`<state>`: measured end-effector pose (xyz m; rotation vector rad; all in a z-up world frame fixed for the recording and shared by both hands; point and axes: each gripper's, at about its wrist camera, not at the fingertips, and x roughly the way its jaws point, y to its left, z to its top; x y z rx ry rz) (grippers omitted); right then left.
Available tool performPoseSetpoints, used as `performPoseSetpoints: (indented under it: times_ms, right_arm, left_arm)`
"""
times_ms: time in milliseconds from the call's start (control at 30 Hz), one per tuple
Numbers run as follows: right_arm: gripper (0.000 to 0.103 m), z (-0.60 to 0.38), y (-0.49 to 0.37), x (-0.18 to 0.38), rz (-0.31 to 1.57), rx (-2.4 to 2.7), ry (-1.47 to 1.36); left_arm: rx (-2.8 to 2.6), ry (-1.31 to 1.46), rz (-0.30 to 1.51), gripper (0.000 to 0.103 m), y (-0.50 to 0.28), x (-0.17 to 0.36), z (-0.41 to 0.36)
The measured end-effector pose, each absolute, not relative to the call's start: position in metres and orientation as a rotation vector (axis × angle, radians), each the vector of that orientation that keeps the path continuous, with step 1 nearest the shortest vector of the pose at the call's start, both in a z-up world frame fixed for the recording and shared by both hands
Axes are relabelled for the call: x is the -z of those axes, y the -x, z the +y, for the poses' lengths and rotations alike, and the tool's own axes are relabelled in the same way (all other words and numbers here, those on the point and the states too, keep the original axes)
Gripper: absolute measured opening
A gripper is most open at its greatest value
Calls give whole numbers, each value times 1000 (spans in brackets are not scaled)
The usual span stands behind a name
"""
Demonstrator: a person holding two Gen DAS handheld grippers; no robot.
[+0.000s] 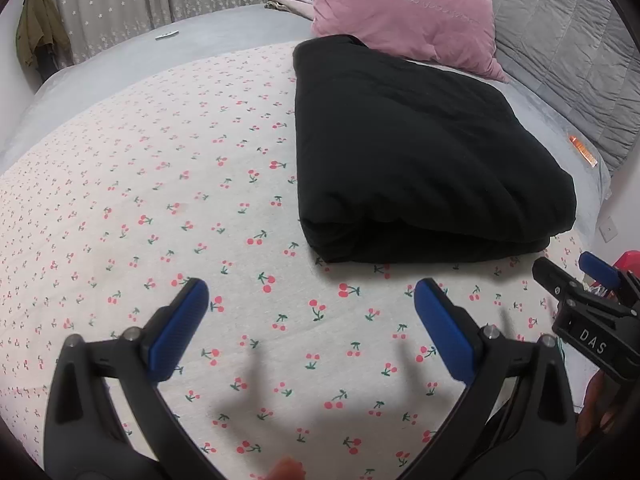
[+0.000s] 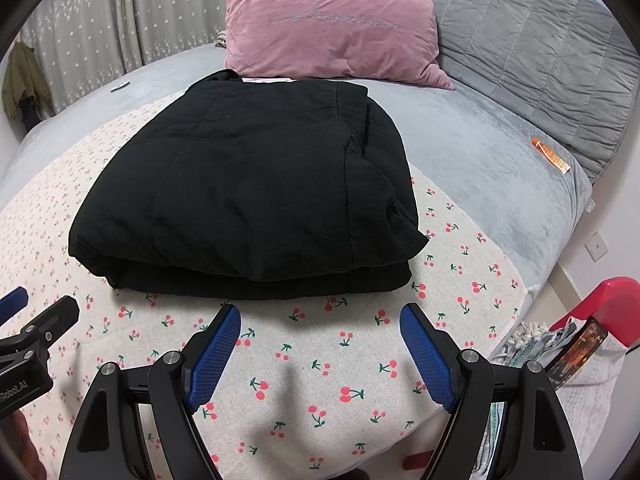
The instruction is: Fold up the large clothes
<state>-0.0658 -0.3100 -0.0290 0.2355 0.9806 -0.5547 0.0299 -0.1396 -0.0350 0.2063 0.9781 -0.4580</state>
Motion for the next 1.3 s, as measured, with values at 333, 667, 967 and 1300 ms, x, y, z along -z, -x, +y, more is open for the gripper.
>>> performPoseSetpoints:
  times_ms: [333, 667, 967, 1300]
  right_arm:
    - [83, -311, 66, 29, 981, 553, -235]
    - [83, -311, 66, 29, 981, 553, -234]
    - [83, -312, 66, 29, 981, 553, -234]
    - [83, -312, 66, 29, 979, 553, -234]
  left_arm:
    - [456, -206, 979, 102, -31, 34, -140]
    - [453, -204, 980, 102, -31, 35, -140]
    - [456, -217, 969, 102, -29, 36, -145]
    - [451, -221, 953, 102, -25, 33, -148]
